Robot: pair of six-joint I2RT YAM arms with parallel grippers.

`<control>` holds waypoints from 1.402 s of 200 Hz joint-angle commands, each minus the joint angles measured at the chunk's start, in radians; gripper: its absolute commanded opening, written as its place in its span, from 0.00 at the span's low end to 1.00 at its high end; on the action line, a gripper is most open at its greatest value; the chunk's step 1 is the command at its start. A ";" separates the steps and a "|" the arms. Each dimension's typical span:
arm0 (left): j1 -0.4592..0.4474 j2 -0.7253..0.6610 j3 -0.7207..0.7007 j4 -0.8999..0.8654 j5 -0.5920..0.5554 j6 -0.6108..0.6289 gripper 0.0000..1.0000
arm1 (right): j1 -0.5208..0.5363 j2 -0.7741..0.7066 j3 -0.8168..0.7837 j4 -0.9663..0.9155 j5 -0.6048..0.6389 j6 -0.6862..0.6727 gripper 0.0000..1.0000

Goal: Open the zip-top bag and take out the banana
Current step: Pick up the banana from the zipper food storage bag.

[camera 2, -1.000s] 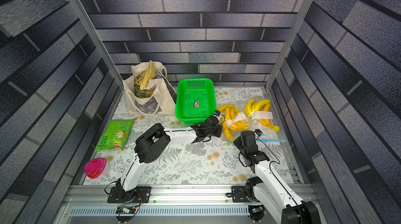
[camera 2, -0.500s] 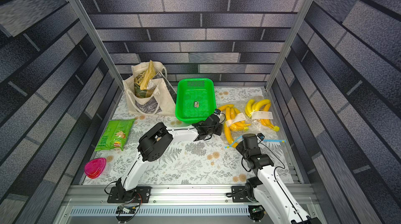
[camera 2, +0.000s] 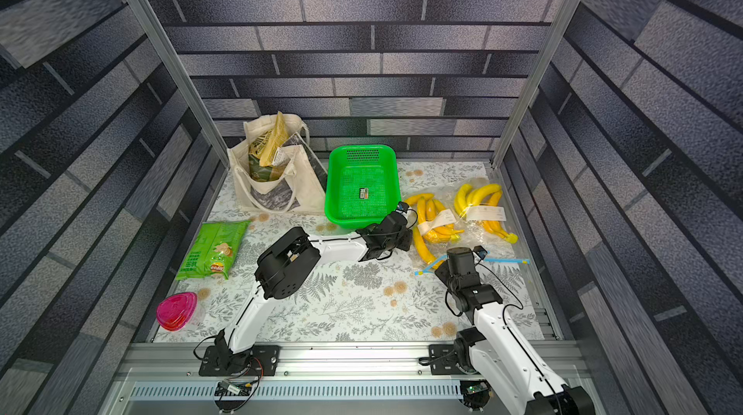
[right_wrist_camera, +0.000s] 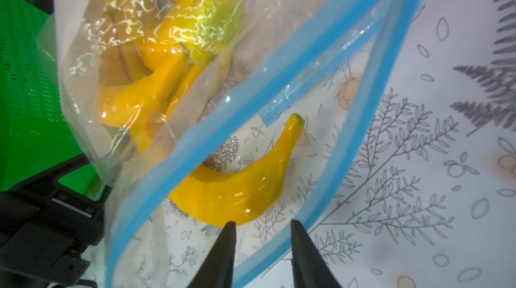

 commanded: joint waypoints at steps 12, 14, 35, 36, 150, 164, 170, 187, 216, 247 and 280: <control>-0.005 0.002 0.011 -0.023 -0.013 0.012 0.14 | -0.051 0.017 -0.019 0.082 -0.015 -0.027 0.46; -0.006 0.002 0.011 -0.023 -0.012 0.011 0.14 | -0.055 0.022 -0.018 0.085 -0.018 -0.028 0.46; -0.006 0.005 0.015 -0.025 -0.009 0.013 0.14 | -0.097 0.060 -0.014 0.141 -0.049 -0.030 0.52; -0.006 0.005 0.015 -0.025 -0.008 0.013 0.14 | -0.100 0.062 -0.014 0.145 -0.052 -0.030 0.52; -0.030 0.039 0.051 -0.042 0.008 0.025 0.14 | -0.147 0.348 0.005 0.374 -0.110 0.029 0.51; -0.036 0.047 0.059 -0.045 0.011 0.025 0.13 | -0.147 0.374 0.003 0.394 -0.100 0.041 0.47; -0.037 0.048 0.061 -0.046 0.011 0.025 0.13 | -0.148 0.385 0.003 0.396 -0.093 0.046 0.44; -0.039 0.051 0.066 -0.049 0.010 0.026 0.13 | -0.148 0.410 0.002 0.404 -0.070 0.058 0.38; -0.040 0.050 0.066 -0.049 0.007 0.026 0.13 | -0.147 0.411 -0.008 0.422 -0.036 0.065 0.25; -0.040 0.051 0.065 -0.052 0.002 0.026 0.13 | -0.148 0.351 -0.006 0.393 -0.022 0.049 0.18; -0.032 0.046 0.062 -0.049 -0.008 0.026 0.13 | -0.147 0.261 -0.011 0.326 -0.014 0.039 0.16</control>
